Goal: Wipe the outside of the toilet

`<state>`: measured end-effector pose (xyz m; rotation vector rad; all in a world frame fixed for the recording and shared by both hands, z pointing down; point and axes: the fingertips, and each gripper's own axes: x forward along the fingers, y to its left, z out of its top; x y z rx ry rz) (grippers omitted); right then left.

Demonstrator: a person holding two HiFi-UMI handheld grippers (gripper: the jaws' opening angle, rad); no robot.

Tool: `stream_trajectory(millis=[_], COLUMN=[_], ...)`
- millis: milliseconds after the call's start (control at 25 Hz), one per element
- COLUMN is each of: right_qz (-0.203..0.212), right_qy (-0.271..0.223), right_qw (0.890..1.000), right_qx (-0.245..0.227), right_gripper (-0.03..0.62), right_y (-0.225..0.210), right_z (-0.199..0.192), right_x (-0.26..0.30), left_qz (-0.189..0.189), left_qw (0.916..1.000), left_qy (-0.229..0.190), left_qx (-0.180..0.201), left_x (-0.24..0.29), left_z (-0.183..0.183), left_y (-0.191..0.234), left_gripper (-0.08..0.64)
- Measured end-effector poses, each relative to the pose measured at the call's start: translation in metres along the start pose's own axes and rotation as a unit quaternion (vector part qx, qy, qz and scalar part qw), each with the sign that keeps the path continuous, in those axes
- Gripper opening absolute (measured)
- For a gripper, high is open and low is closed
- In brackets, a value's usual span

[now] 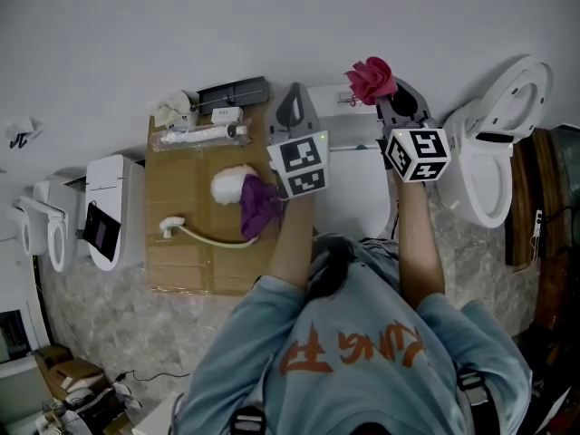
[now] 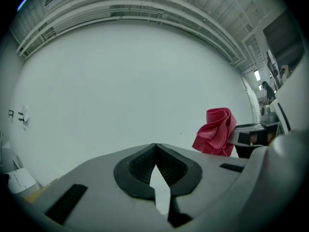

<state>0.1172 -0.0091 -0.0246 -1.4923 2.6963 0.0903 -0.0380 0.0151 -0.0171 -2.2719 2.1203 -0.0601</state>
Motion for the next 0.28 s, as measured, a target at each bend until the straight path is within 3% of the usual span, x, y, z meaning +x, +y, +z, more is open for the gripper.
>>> stream_trajectory(millis=[280], right_qz=[0.005], right_qy=[-0.005], right_qw=[1.000], right_qx=[-0.007], right_gripper=[0.069], right_y=[-0.0041], right_z=[0.0033], right_x=[-0.0070], left_qz=[0.006], left_qw=[1.0000], left_qy=[0.003], left_qx=[0.002], left_x=[-0.0025], left_z=[0.0009], left_y=[-0.0059], left_gripper=[0.025])
